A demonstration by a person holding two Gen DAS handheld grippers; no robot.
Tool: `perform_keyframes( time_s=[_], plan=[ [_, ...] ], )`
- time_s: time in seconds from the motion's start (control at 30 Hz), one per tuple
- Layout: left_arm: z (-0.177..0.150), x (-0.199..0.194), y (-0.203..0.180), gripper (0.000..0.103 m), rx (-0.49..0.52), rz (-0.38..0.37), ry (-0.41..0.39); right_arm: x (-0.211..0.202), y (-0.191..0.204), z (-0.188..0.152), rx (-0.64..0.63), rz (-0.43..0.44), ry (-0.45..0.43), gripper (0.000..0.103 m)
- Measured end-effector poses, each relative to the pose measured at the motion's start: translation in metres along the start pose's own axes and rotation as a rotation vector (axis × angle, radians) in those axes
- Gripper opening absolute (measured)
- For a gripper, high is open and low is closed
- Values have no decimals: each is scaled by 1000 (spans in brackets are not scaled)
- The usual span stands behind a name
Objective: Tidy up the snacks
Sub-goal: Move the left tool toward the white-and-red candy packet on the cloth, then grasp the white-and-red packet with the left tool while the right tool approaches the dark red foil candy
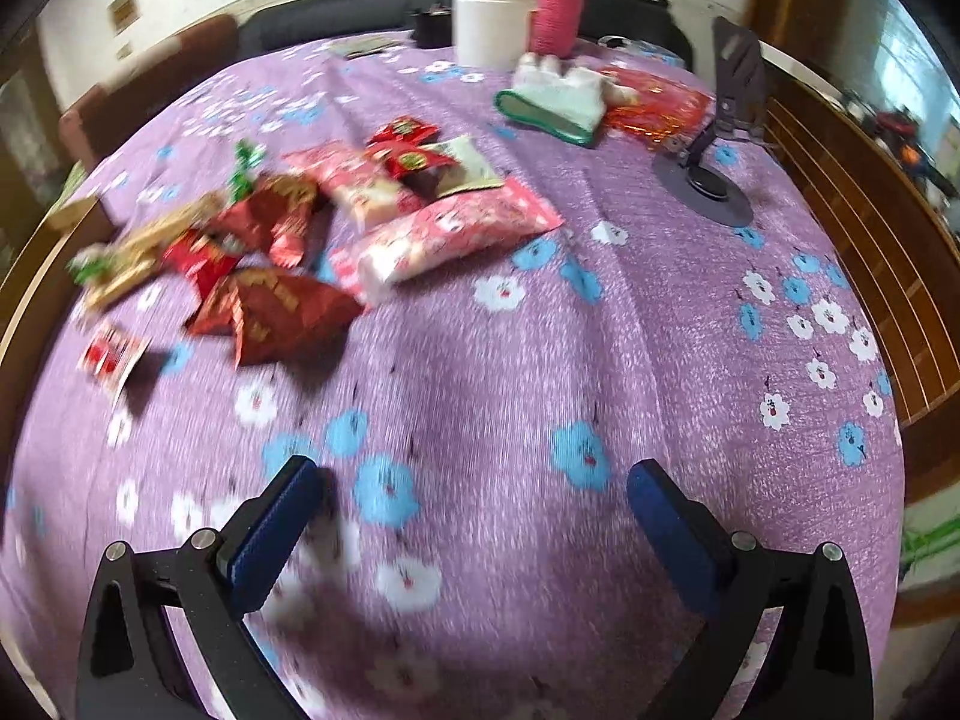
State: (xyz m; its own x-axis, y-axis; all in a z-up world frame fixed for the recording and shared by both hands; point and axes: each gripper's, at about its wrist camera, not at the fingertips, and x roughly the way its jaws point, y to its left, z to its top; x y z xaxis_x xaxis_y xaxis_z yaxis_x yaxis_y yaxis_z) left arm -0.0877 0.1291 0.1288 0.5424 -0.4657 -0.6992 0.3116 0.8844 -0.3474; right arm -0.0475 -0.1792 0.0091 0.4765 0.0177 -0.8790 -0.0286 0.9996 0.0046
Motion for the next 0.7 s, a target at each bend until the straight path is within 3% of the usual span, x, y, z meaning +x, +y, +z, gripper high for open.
perform_keyframes(
  time_s=[0.13,0.27,0.33,0.4,0.47,0.5,0.6,0.63,0.67,0.7],
  plan=[
    [-10,4,3,98,-37,-64,21,-9,-4,-1,-1,-10,78,99],
    [-24,13,0,97,-2,-70,17,-40,16,10,-93,17,-77,96],
    [-27,17,-3,89,36,-46,35,-45,34,19,-134,65,-133,96],
    [-29,20,-4,64,63,-27,65,-39,51,28,-183,81,-157,95],
    [-29,21,-1,47,66,-32,86,-29,70,33,-225,68,-177,86],
    [-30,22,1,45,67,-29,97,-23,76,36,-228,68,-176,83],
    [-30,24,6,45,53,-1,96,0,80,38,-213,83,-160,77],
    [-28,25,8,45,45,-3,95,6,80,37,-200,98,-156,71],
    [-27,27,8,45,42,-4,99,12,77,37,-180,129,-148,56],
    [-25,31,8,45,40,2,104,12,74,37,-164,135,-150,52]
  ],
)
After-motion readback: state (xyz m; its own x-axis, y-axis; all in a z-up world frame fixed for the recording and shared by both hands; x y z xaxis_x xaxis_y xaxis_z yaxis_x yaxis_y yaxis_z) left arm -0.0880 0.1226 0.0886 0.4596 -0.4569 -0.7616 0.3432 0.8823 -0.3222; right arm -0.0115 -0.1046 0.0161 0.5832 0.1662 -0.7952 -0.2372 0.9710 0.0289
